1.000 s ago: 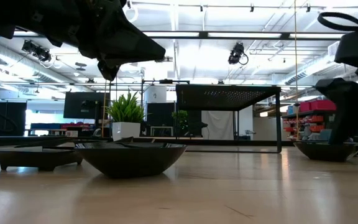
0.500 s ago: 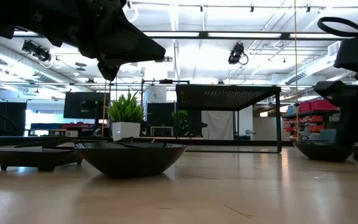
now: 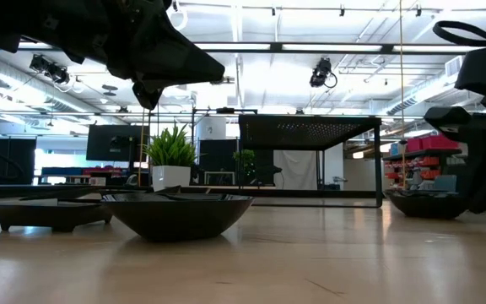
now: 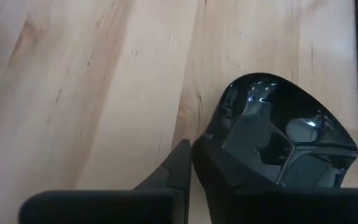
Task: Pick & Place Mini shaped plates
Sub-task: Stack the leaf shaped plate on top of the leaf shaped plates on the shelf
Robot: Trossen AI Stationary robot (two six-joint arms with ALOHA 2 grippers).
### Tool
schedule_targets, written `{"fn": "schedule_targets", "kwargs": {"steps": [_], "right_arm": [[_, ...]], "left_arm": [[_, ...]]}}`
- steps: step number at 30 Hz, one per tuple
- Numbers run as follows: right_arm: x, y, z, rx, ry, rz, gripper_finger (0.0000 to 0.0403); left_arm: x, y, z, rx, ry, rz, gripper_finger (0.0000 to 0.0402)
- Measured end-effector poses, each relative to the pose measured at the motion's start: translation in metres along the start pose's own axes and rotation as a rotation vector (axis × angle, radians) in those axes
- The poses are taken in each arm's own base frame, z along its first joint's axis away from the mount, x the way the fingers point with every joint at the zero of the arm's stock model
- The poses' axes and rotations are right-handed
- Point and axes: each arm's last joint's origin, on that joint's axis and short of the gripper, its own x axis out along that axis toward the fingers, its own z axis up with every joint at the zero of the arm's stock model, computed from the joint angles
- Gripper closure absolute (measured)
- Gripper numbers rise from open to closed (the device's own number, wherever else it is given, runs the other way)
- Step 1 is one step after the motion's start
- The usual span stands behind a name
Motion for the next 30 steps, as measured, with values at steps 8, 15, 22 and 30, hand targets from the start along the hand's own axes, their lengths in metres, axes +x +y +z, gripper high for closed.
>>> {"fn": "schedule_targets", "kwargs": {"steps": [8,15,22,30], "right_arm": [[-0.003,-0.001,0.009,-0.042,-0.034,-0.074,0.0373],[-0.013,-0.002,0.027,-0.101,-0.062,-0.145,0.0374],[-0.033,0.001,0.068,-0.167,-0.166,-0.141,0.0386],[-0.079,-0.012,0.137,-0.194,-0.350,-0.294,0.0387]], "left_arm": [[0.001,0.001,0.000,-0.003,-0.001,0.005,0.0388],[0.001,0.001,0.001,-0.004,-0.002,0.005,0.0388],[0.001,0.001,0.001,-0.003,-0.002,0.004,0.0388],[-0.007,-0.004,0.005,0.063,0.000,-0.027,0.0388]]}}
